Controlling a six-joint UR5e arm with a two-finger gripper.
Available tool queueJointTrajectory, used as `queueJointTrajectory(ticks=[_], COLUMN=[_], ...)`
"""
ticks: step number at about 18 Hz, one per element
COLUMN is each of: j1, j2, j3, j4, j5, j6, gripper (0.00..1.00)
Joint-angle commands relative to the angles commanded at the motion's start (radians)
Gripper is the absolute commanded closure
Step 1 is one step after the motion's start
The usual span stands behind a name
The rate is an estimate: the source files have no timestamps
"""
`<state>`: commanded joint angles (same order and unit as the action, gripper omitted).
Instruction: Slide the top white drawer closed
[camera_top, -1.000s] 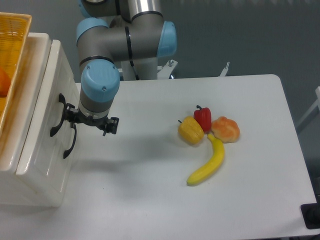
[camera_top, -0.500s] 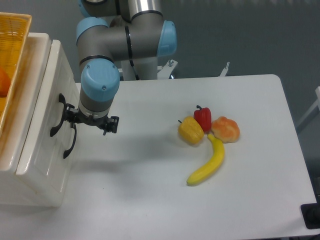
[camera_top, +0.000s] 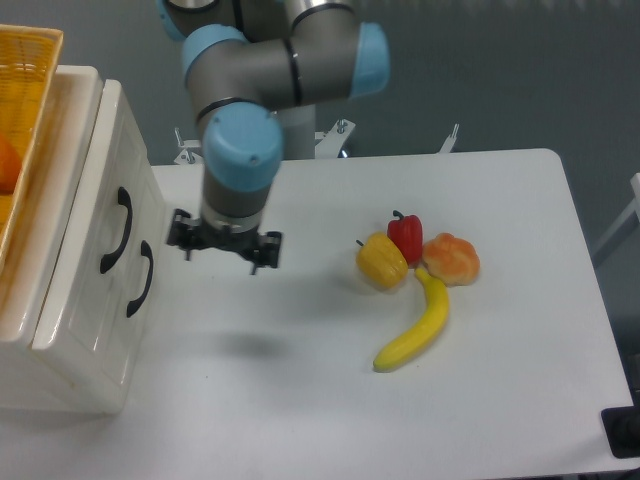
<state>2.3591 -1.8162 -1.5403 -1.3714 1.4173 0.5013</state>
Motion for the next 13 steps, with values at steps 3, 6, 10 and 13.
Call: queueJointTrajectory(ticks=[3,6,10,13], j1=[0.025,0.064,0.124,0.173], j2=[0.02,0.044,0.061,0.084], j3=[0.008,-0.006,-0.008,-0.009], j4=[0.0,0.0,-0.026,-0.04], j5=[0.089,0.123,0.178,0.17], j6=[0.219,0.357,0.437,0.462], gripper=[0.0,0.0,0.0,0.0])
